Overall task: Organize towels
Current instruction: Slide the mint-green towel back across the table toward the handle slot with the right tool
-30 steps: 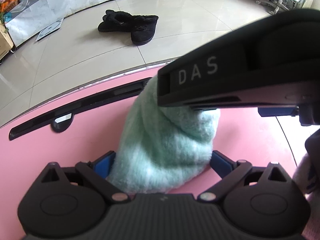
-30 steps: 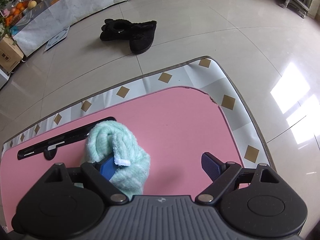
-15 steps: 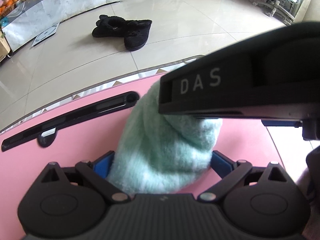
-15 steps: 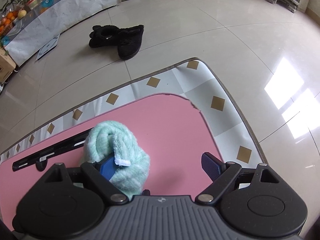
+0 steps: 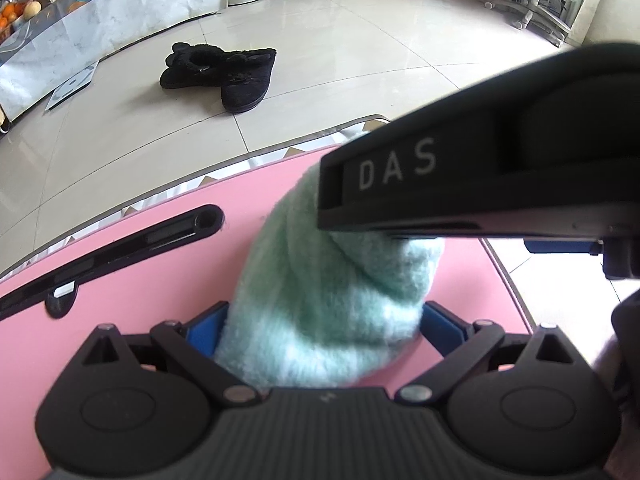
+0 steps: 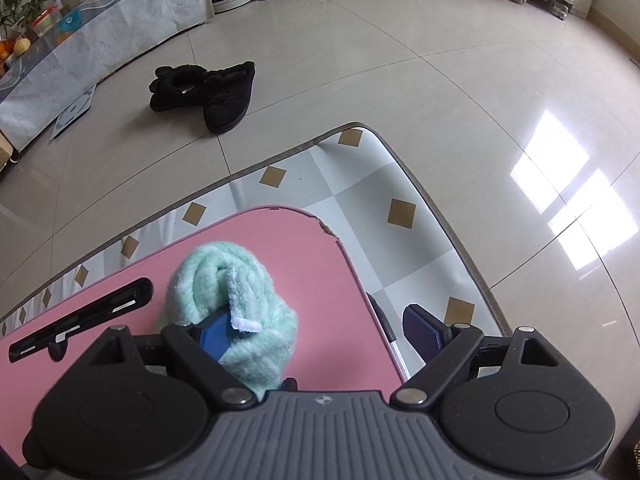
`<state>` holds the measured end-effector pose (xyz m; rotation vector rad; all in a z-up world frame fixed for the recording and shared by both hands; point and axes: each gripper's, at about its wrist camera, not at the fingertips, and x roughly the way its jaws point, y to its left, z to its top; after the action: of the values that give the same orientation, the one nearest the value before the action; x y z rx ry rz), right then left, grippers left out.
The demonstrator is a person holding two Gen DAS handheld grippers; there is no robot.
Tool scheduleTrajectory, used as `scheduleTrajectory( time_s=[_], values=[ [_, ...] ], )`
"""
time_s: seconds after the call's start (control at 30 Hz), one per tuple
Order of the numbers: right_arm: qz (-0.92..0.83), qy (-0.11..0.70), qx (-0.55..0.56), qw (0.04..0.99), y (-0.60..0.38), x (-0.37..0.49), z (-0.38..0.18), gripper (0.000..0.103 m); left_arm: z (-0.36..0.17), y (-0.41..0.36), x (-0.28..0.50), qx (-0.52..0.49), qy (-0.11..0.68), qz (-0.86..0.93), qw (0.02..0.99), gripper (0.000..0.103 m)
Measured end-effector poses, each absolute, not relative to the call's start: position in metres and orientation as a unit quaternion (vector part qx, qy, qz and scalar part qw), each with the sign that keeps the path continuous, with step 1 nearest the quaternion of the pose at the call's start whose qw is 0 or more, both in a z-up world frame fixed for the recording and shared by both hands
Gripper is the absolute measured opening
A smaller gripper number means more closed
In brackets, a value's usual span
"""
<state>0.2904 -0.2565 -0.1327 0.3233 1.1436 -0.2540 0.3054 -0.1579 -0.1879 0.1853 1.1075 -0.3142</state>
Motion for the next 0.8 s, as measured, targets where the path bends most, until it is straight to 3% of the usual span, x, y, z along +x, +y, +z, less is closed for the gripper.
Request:
scheduleTrajectory(
  time_s=[0.8],
  values=[
    [-0.087, 0.553, 0.11, 0.821, -0.213, 0.277, -0.131, 0.087, -0.184, -0.116, 0.284, 0.096, 0.545, -0.142, 0.821, 0.101]
  ],
)
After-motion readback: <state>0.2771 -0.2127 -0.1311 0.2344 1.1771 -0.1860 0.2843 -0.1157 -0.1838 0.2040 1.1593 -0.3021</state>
